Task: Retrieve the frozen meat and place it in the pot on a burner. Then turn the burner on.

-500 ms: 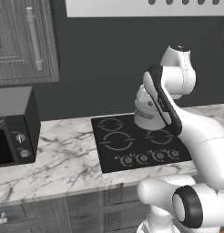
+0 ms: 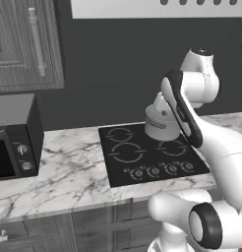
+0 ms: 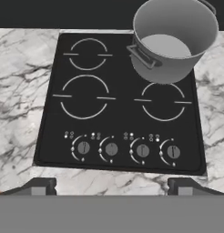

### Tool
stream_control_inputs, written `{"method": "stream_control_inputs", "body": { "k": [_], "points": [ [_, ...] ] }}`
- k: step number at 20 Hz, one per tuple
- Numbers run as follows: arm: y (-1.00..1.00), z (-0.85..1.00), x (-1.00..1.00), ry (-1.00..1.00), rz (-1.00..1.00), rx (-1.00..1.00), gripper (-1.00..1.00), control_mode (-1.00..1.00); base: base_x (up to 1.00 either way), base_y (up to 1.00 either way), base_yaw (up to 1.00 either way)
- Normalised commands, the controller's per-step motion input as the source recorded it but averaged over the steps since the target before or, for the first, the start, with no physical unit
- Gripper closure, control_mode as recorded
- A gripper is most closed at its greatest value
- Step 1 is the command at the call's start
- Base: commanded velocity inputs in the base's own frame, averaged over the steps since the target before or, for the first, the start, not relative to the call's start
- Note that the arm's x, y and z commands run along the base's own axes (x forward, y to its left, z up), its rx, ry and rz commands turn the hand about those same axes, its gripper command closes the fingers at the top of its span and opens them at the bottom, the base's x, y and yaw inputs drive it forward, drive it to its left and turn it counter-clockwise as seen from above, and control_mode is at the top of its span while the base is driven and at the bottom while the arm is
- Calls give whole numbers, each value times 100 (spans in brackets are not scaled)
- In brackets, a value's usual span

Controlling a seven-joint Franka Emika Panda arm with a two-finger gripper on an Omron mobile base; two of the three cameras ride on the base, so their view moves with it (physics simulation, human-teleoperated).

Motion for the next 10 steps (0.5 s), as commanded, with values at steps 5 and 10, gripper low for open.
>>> {"method": "stream_control_inputs", "body": {
  "k": [5, 10],
  "points": [
    [-43, 0, -31, 0, -2, 1, -100, -100, 0, 0, 0],
    [-63, -6, -24, 1, -9, 2, -100, -100, 0, 0, 0]
  ]
}}
